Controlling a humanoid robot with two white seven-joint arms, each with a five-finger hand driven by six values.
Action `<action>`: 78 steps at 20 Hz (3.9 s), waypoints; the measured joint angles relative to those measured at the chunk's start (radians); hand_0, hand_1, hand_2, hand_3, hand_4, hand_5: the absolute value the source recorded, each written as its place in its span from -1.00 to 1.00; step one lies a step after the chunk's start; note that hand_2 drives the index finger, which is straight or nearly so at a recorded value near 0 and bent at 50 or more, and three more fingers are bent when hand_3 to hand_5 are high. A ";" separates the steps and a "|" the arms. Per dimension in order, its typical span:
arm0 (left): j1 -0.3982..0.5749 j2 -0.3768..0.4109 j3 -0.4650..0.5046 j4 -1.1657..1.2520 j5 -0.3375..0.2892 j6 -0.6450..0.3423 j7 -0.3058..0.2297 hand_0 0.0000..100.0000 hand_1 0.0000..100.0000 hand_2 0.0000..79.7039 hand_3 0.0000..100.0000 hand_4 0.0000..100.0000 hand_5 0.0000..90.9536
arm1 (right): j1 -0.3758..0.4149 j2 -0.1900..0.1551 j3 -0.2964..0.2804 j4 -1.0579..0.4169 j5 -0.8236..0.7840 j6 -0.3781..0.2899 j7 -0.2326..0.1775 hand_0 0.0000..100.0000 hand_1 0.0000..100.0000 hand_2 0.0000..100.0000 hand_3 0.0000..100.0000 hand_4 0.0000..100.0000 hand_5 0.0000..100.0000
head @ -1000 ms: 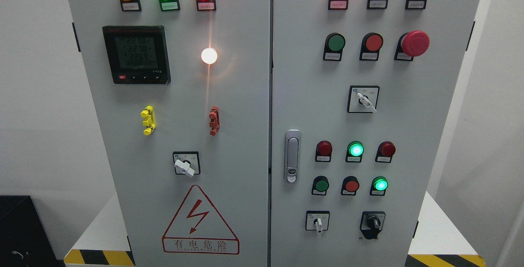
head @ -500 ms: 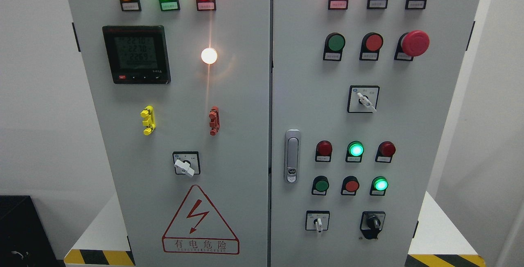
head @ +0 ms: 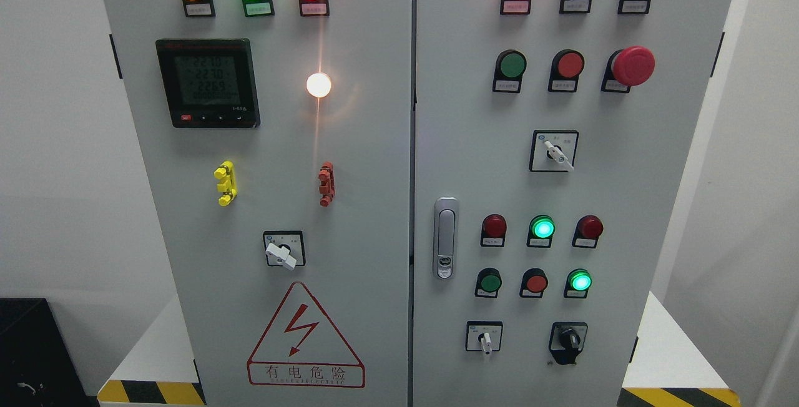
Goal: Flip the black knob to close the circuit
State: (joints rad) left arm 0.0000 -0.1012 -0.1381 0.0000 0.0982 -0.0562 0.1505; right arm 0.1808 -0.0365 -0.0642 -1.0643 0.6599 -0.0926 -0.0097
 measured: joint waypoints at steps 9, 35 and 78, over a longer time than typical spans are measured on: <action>0.000 0.000 0.000 0.000 0.000 0.000 0.000 -0.76 0.11 -1.00 -1.00 -1.00 -1.00 | -0.019 0.018 -0.014 -0.215 0.213 0.010 -0.062 -1.00 -0.97 0.73 1.00 0.89 1.00; 0.000 0.000 0.000 0.000 0.000 0.000 0.000 -0.76 0.11 -1.00 -1.00 -1.00 -1.00 | -0.220 0.035 -0.025 -0.491 0.501 0.155 -0.060 -1.00 -0.93 0.79 1.00 0.94 1.00; 0.000 0.000 0.000 0.000 0.000 0.000 0.000 -0.76 0.11 -1.00 -1.00 -1.00 -1.00 | -0.422 0.036 -0.005 -0.507 0.578 0.236 0.009 -1.00 -0.93 0.78 1.00 0.95 1.00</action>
State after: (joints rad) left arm 0.0000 -0.1012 -0.1381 0.0000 0.0982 -0.0563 0.1505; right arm -0.2414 -0.0001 -0.0691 -1.5710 1.2383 0.1431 -0.0003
